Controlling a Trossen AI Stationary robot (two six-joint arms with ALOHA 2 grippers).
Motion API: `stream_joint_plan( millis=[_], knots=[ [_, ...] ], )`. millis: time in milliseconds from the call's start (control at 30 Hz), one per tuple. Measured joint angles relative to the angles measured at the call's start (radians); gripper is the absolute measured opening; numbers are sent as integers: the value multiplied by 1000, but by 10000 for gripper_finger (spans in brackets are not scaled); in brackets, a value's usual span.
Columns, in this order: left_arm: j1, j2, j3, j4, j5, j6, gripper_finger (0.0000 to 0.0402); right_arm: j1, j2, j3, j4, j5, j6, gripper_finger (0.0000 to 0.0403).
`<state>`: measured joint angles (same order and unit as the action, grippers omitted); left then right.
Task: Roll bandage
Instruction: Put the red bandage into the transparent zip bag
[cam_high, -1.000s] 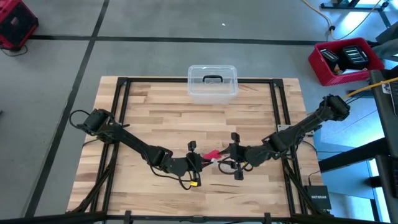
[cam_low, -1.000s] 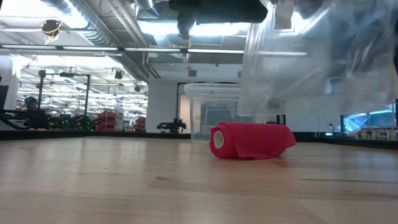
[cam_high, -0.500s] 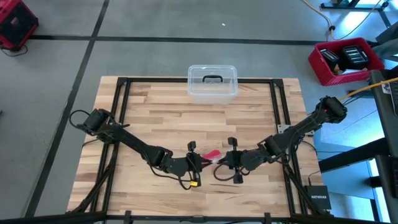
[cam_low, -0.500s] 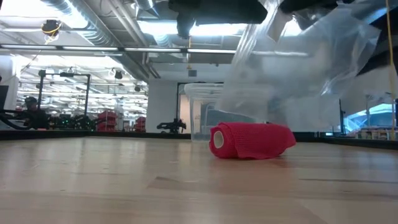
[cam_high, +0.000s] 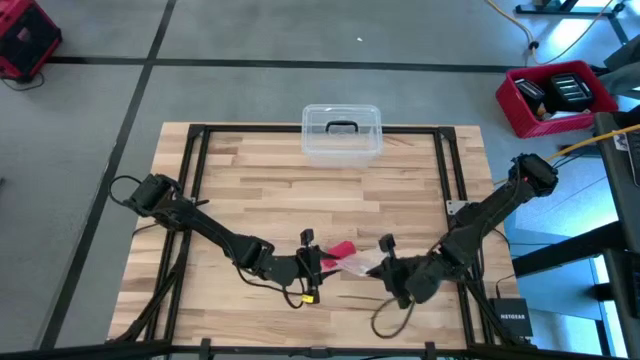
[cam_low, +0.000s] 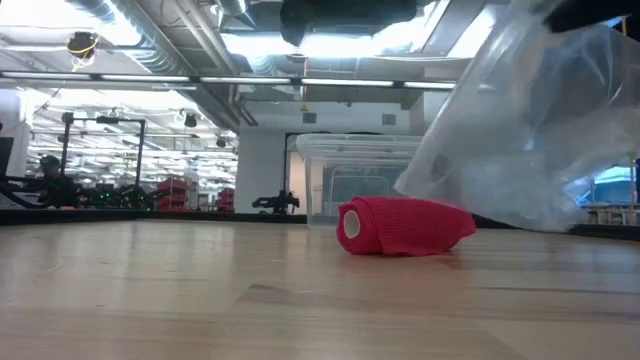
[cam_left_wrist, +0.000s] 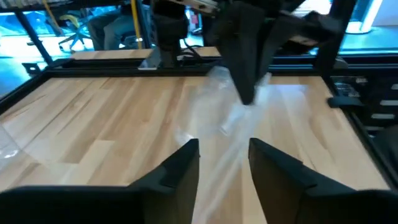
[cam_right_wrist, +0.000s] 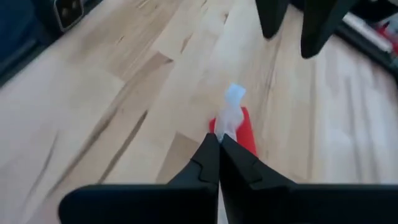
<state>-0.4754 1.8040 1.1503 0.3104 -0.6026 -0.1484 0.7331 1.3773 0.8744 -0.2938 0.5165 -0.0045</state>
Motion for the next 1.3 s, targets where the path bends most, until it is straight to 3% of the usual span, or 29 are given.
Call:
stream_joint_plan(
  millis=[233,633,1300],
  knots=[
    [-11,75,0,-23,1,0,145,73,0,-69,107,121,-112,2],
    [-13,133,0,27,-101,183,145,78,8,-73,178,101,-132,2],
    [-13,133,0,27,-81,150,145,77,58,-72,244,103,-138,2]
  ],
)
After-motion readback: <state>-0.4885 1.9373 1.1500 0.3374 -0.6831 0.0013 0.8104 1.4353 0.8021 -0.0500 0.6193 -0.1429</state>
